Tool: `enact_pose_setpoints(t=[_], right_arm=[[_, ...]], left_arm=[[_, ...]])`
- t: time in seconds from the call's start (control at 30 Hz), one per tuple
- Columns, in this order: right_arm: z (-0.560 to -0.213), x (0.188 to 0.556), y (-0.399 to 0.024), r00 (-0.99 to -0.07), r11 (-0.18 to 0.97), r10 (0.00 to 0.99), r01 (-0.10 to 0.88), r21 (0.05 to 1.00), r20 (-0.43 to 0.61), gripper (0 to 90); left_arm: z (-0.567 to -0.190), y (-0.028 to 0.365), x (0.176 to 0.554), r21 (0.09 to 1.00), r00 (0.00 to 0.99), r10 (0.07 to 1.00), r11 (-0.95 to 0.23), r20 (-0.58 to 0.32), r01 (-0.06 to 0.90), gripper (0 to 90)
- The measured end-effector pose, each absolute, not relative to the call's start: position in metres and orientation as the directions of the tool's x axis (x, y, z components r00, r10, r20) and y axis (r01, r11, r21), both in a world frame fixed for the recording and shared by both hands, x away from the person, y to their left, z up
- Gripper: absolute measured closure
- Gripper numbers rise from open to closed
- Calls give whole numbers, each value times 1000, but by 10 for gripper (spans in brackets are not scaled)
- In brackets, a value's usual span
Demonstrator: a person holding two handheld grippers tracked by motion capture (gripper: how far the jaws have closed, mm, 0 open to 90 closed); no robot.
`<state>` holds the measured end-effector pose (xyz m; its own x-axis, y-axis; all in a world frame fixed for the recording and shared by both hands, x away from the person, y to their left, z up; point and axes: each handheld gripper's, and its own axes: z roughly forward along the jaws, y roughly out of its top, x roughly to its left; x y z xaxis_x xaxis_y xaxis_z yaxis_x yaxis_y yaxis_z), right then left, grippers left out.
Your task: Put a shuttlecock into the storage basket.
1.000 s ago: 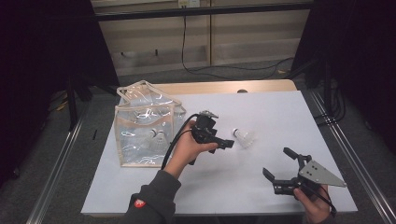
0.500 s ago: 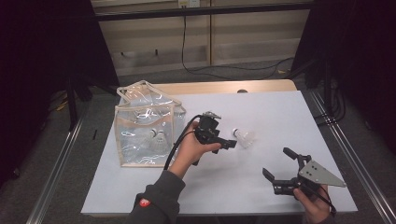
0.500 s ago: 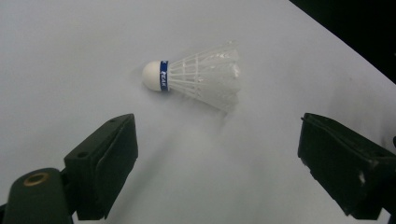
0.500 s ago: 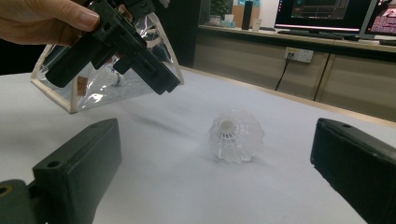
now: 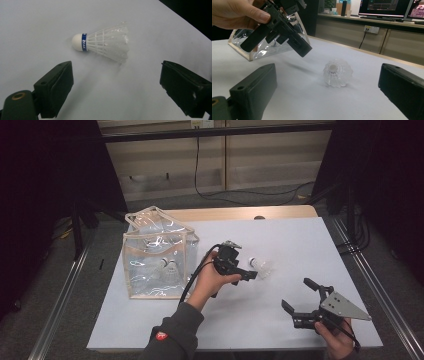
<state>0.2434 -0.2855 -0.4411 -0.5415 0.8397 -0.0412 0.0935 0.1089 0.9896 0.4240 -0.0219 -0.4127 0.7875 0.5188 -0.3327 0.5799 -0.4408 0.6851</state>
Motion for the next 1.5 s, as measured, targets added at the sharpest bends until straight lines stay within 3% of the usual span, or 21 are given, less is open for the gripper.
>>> enact_pose_setpoints(t=[1.5], right_arm=[[-442, 243, -285, -545, 112, 837, 96, 989, -42, 17]], left_arm=[[-430, -57, 425, 688, 776, 548, -434, -312, 582, 147]])
